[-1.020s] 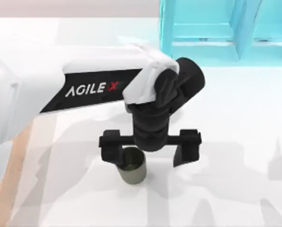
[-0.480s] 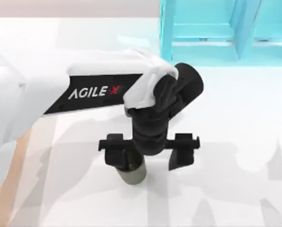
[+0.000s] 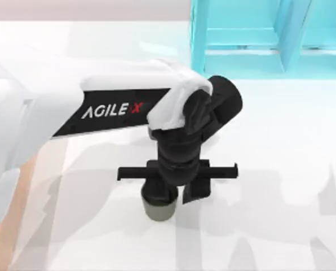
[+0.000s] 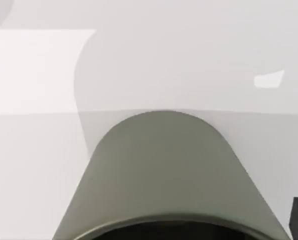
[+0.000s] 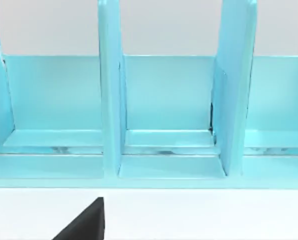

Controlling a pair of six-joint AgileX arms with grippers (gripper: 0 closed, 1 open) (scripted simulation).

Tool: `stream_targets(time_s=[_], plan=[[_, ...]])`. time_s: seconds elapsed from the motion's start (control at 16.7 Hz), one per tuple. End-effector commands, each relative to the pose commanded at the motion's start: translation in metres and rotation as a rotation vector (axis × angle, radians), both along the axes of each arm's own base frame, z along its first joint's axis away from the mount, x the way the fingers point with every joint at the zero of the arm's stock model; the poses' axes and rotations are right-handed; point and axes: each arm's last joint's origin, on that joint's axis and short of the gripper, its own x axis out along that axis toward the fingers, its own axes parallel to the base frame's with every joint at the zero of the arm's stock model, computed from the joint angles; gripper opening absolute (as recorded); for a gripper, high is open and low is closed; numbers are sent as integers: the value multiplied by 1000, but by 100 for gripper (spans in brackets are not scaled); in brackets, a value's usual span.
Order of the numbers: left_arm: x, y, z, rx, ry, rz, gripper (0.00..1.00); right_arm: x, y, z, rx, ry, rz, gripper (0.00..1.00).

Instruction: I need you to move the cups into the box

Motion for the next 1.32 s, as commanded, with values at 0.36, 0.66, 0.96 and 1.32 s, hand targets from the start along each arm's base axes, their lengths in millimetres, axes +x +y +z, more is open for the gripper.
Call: stream_targets(time_s=[0.36, 0.66, 0.96, 1.32], plan=[[0, 0, 0, 0, 0, 0, 0, 0, 0, 0, 0, 0, 0, 100], [1, 1, 2, -1, -1, 0, 0, 0, 0, 0, 0, 0, 0, 100], [8, 50, 55, -2, -4, 2, 0, 0, 0, 0, 0, 0, 0, 100], [2, 100, 100, -1, -1, 0, 0, 0, 0, 0, 0, 0, 0, 100]])
